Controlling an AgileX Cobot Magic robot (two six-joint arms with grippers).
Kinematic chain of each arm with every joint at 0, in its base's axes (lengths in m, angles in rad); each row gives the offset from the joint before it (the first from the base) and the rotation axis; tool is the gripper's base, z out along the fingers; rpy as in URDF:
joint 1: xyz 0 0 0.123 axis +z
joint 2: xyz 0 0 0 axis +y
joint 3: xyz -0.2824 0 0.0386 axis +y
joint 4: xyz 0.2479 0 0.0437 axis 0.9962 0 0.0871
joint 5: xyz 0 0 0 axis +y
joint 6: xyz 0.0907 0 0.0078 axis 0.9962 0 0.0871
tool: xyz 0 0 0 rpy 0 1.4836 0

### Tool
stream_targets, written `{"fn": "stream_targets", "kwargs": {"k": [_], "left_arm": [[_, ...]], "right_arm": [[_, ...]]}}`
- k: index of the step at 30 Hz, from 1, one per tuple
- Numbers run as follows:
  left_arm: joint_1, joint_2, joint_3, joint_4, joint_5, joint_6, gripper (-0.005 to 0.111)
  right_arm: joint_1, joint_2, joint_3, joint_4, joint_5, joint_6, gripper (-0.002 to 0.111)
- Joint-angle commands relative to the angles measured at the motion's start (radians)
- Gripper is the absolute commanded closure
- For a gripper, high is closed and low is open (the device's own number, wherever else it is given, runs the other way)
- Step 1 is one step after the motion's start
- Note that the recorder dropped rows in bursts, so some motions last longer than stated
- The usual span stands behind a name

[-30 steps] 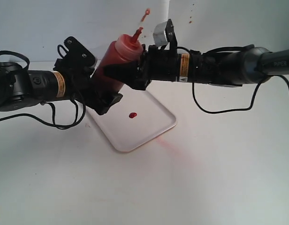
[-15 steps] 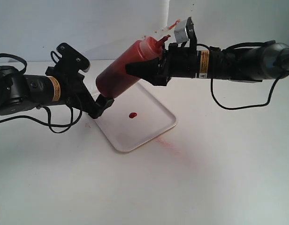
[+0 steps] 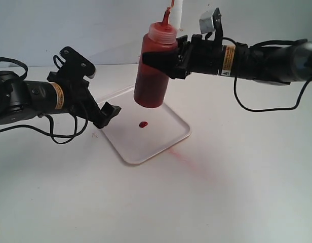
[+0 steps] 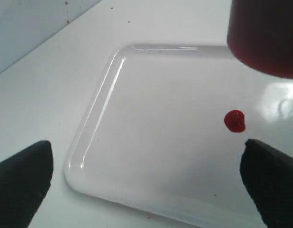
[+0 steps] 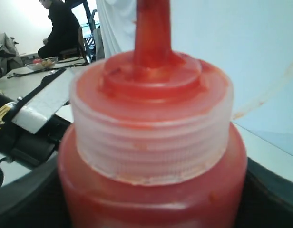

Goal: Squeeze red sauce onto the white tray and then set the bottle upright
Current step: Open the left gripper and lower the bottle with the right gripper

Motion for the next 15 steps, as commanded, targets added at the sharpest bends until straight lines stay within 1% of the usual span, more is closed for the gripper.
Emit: {"fn": "stream_targets", "kwargs": {"k": [1, 3, 5, 6, 8, 13, 15], "left_arm": [[0.001, -0.007, 0.008, -0.003, -0.001, 0.015, 0.002], [0.001, -0.007, 0.008, -0.003, -0.001, 0.022, 0.002], [0.001, -0.007, 0.008, -0.003, -0.003, 0.039, 0.002], [0.001, -0.007, 0.008, -0.003, -0.003, 0.044, 0.002], [0.001, -0.007, 0.008, -0.003, -0.002, 0.049, 0.002], [0.001, -0.007, 0.006, -0.003, 0.008, 0.075, 0.002], [0.001, -0.007, 0.006, -0.003, 0.008, 0.075, 0.002]], "right_arm": [[-0.031, -0.078, -0.001, -0.141, -0.056, 0.057, 0.108], [-0.037, -0.105, -0.001, -0.267, -0.056, 0.117, 0.108], [-0.037, -0.13, -0.001, -0.441, -0.056, 0.188, 0.108], [-0.037, -0.137, -0.001, -0.482, -0.056, 0.219, 0.108], [-0.034, -0.147, 0.033, -0.482, -0.056, 0.267, 0.108], [-0.03, -0.159, 0.134, -0.482, -0.056, 0.212, 0.108], [-0.025, -0.159, 0.189, -0.482, -0.056, 0.152, 0.108]]}}
